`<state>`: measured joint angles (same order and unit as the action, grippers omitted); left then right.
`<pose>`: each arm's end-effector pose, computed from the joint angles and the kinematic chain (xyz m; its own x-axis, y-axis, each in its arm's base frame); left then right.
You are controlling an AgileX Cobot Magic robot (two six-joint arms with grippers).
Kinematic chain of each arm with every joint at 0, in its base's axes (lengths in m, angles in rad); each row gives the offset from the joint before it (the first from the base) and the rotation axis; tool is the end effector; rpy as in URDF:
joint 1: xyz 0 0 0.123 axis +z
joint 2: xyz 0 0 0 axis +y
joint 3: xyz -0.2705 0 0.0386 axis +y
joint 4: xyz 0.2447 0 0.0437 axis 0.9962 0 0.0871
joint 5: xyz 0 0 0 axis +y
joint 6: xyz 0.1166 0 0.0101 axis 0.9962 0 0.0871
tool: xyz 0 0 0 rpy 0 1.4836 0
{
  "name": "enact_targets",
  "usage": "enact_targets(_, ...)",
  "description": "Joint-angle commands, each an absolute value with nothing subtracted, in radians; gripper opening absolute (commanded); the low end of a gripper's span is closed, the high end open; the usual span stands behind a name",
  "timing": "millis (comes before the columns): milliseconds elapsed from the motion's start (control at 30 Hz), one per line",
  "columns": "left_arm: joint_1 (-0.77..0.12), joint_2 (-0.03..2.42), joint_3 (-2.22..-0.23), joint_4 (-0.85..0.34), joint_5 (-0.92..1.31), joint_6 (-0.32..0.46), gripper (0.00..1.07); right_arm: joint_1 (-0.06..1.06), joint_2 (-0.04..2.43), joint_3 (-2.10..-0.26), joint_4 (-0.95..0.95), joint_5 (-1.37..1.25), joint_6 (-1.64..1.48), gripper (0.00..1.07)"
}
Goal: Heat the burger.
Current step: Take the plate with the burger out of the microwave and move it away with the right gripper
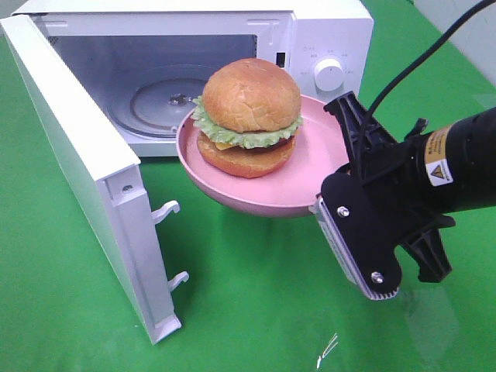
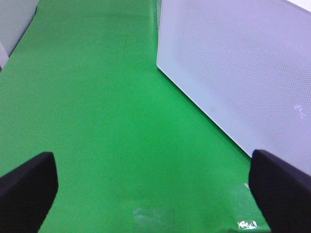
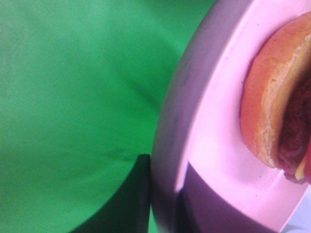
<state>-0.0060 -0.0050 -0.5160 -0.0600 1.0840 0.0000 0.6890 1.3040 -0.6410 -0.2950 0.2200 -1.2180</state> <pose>0.0236 -0.0063 0.2664 -0.4587 -0.0253 -0.8882 0.0403 0.9980 -0.0492 0.2117 0.1647 0.1952 0.5634 -0.8262 -0.0007 -0.5840 -0.3976 -0.7077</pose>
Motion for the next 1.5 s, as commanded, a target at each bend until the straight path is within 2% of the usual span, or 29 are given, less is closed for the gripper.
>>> enact_targets(33, -0.004, -0.01, -0.517, -0.063, 1.071, 0.0, 1.0, 0.69, 1.23, -0.616, -0.315, 0.195, -1.179, 0.0)
enact_targets(267, -0.004, -0.01, -0.517, -0.063, 1.071, 0.0, 1.0, 0.69, 1.159, -0.591, -0.326, 0.267, -1.154, 0.0)
enact_targets(933, -0.004, -0.01, -0.517, -0.063, 1.071, 0.0, 1.0, 0.69, 0.978, -0.576, -0.521, 0.555, -0.848, 0.0)
enact_targets(1500, -0.004, -0.01, -0.517, -0.063, 1.071, 0.0, 1.0, 0.69, 0.978, -0.576, -0.64, 0.821, -0.354, 0.0)
